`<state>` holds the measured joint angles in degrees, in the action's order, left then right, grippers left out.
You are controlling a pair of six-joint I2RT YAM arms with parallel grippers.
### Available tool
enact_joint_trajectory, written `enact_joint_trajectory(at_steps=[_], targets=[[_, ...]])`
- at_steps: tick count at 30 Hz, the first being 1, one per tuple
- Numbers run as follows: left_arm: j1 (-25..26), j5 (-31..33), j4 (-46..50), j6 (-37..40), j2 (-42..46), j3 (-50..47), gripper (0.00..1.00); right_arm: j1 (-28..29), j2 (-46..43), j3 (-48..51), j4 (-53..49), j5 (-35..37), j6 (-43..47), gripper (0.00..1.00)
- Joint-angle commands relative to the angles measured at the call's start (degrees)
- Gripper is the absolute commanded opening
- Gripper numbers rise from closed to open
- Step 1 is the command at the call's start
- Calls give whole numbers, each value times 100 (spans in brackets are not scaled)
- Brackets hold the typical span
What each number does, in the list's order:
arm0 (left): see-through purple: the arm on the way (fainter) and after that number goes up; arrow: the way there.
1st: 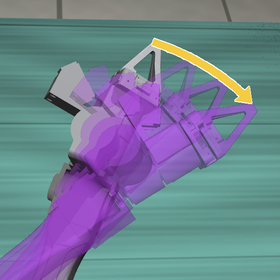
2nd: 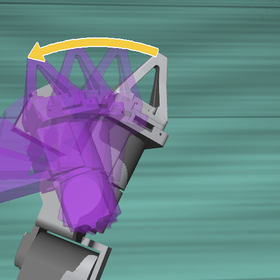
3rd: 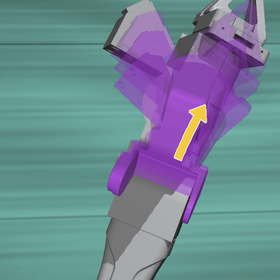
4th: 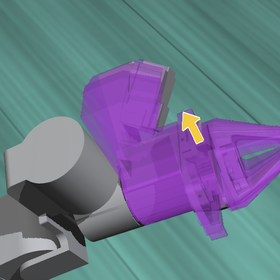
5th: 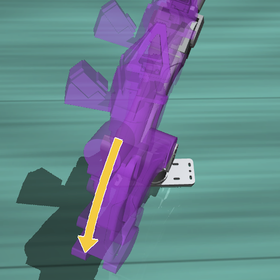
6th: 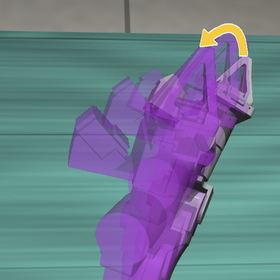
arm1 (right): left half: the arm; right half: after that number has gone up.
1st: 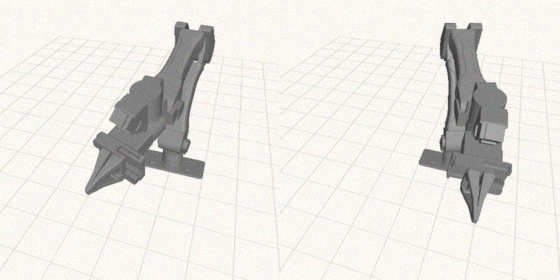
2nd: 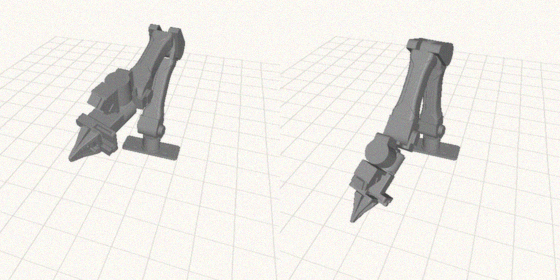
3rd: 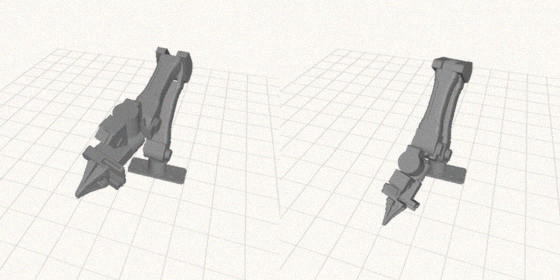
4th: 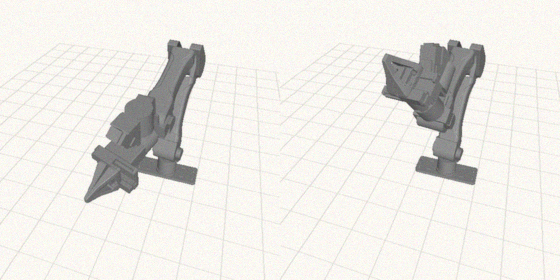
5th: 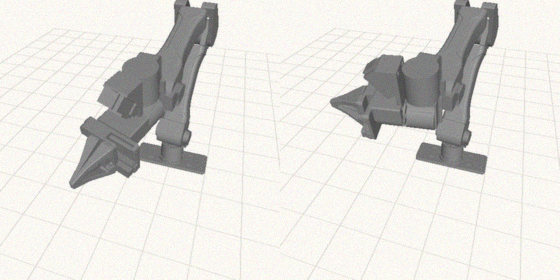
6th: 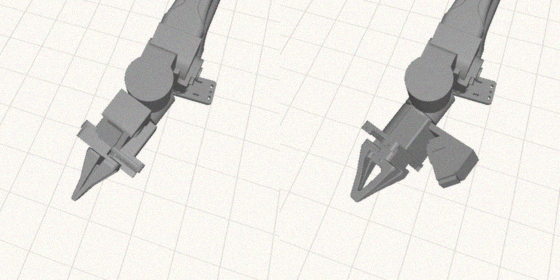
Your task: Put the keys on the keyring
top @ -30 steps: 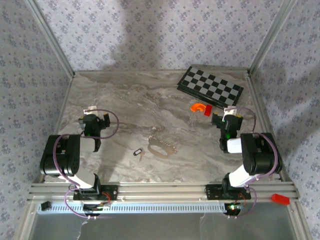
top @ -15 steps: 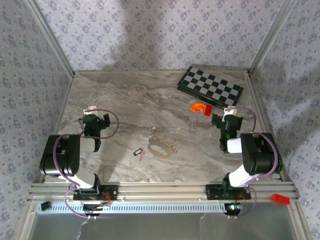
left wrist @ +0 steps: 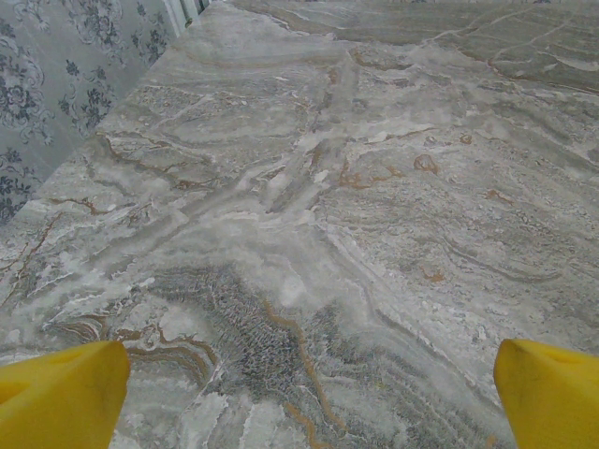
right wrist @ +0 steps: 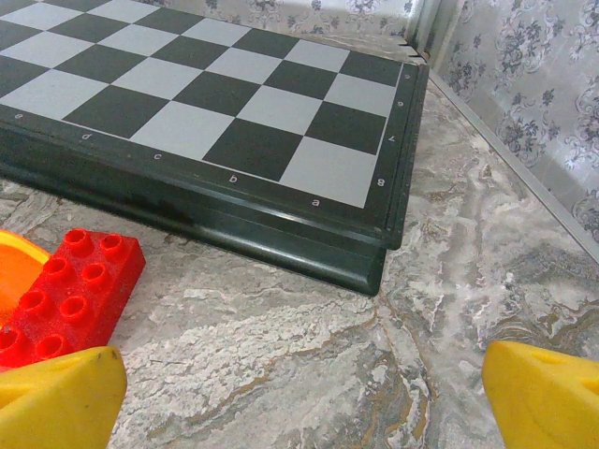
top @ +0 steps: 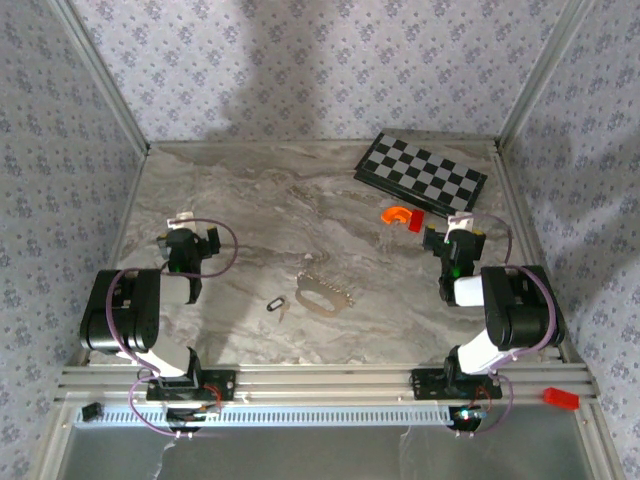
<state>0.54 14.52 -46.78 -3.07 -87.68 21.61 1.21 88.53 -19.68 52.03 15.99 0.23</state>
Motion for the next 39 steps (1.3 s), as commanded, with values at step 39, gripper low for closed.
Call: enact_joint_trajectory(at_steps=[39], targets=[[397, 22, 2954, -378, 2030, 713, 100, 1162, -1750, -628, -2371, 919, 401, 100]])
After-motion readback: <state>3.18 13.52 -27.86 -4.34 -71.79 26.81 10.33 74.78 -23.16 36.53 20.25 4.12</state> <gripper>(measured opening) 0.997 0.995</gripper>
